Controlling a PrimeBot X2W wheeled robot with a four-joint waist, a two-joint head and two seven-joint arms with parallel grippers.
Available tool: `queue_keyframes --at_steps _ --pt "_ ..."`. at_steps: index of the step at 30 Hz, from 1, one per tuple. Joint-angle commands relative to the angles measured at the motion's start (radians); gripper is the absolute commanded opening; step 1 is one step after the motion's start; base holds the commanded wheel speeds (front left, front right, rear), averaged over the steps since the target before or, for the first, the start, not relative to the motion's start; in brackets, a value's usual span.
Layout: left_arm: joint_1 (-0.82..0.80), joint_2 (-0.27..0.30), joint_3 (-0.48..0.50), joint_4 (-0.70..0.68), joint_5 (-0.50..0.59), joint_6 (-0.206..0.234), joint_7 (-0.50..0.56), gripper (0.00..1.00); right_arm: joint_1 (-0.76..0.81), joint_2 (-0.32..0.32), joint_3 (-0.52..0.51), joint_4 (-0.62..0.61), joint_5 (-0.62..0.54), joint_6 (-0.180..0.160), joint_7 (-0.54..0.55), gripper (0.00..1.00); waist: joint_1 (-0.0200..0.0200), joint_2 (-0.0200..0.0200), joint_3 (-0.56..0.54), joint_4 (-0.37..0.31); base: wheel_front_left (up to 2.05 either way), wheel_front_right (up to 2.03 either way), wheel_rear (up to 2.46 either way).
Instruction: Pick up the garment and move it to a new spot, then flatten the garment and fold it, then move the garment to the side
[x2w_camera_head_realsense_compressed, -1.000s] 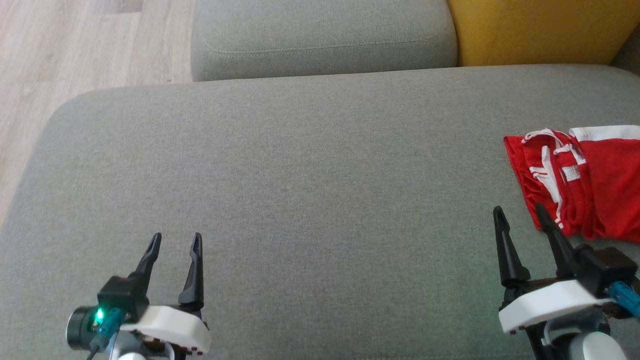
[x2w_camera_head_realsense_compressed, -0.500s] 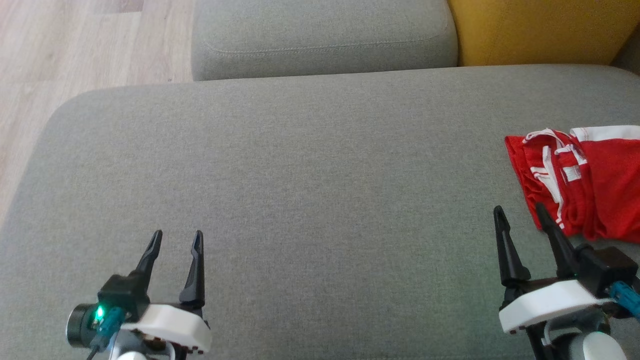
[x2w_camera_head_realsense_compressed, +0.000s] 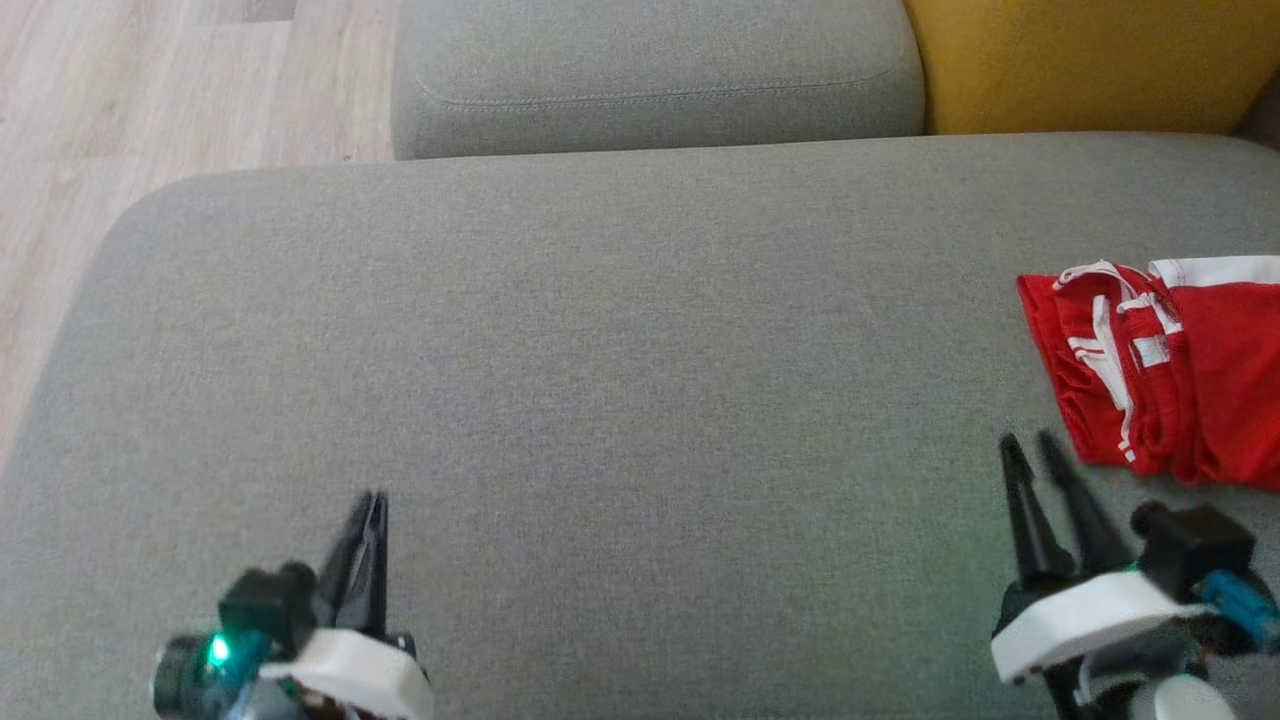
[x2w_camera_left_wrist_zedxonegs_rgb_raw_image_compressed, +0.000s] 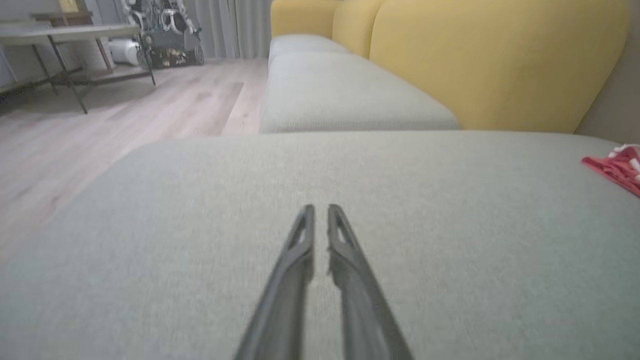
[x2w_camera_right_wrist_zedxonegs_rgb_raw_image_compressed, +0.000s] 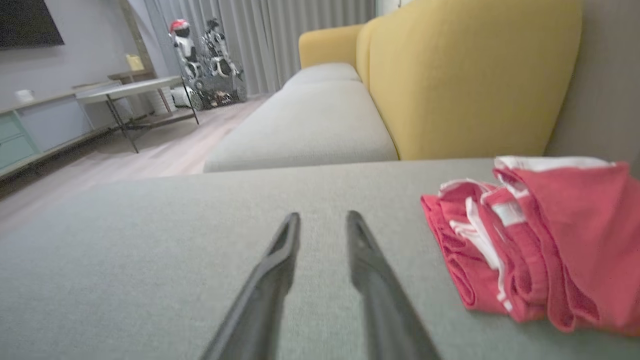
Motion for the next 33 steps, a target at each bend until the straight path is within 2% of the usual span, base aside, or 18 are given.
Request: queue_keyframes --at_steps 1,33 --pt "-0.001 0.0 0.0 -0.001 -0.001 0.0 0.0 0.0 0.0 0.0 0.0 -0.001 0.001 0.0 0.0 0.0 0.0 -0.0001 0.0 0.0 0.0 0.0 0.0" --pt "-0.044 -0.025 0.084 0.03 -0.358 -0.063 0.07 0.0 -0.051 -0.019 -0.004 0.064 0.392 0.0 0.002 0.0 0.0 -0.0001 0.002 -0.005 0.0 0.0 0.0"
